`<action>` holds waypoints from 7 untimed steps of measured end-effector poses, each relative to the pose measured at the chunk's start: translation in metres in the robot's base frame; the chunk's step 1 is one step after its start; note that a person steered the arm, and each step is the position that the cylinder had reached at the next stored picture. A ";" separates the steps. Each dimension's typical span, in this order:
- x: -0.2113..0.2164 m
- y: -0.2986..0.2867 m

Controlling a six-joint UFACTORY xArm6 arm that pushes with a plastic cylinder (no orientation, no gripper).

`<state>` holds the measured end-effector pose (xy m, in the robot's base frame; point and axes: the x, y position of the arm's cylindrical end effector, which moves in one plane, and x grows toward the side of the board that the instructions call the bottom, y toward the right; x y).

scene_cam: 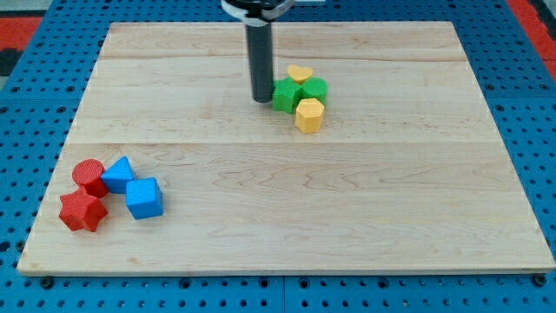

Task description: Move the yellow heart towards the top right

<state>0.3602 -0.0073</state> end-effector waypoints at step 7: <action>-0.070 0.053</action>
<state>0.2900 0.0457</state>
